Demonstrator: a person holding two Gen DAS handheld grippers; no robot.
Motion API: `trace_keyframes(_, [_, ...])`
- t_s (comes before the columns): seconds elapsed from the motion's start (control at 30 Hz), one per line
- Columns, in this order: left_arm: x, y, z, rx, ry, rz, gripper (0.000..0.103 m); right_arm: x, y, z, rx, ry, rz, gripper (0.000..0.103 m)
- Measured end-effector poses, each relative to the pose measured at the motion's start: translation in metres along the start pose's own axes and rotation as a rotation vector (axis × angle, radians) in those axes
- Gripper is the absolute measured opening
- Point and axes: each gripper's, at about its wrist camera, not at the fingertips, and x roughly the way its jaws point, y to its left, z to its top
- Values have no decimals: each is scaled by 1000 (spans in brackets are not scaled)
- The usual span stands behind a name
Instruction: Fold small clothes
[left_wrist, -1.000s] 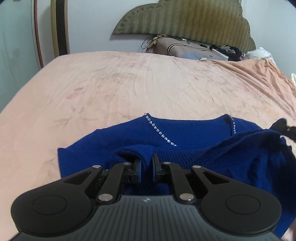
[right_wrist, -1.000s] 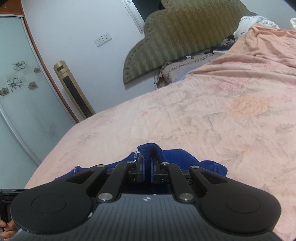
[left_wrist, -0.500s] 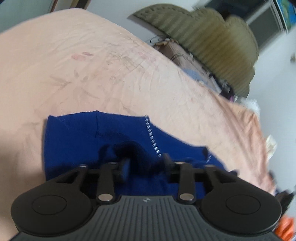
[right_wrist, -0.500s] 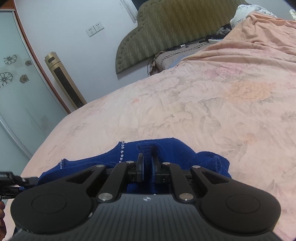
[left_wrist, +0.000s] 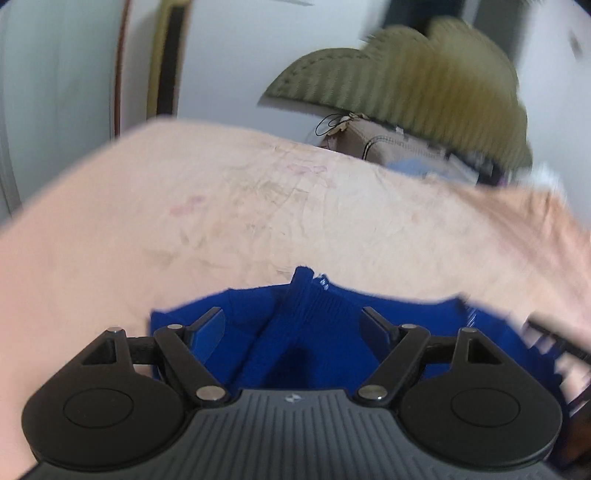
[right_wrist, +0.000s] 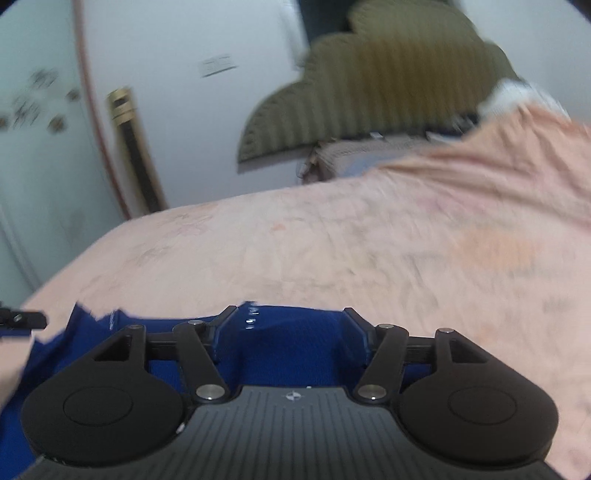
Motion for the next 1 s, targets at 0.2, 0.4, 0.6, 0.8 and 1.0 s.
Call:
trace_keyframes(0.2, [20,-18,-15,113,32,110,80,27,29,-9,-179,146,37,66])
trace_keyframes(0.4, [25,-6,-24,124,43,192,80,39,9,-2,-67,175,-88,69])
trace_keyframes(0.6, [22,-3,-26,112,45,147,80,14,28,-5,-135,127,-47,75])
trace_keyframes(0.8, [18,-7,-23,158,19,108,80,8,46,-11,-156,142,4,75])
trace_keyframes(1.0, [18,-11,-13,305,-3,-26,80,6,51,-23,-174,160,23,75])
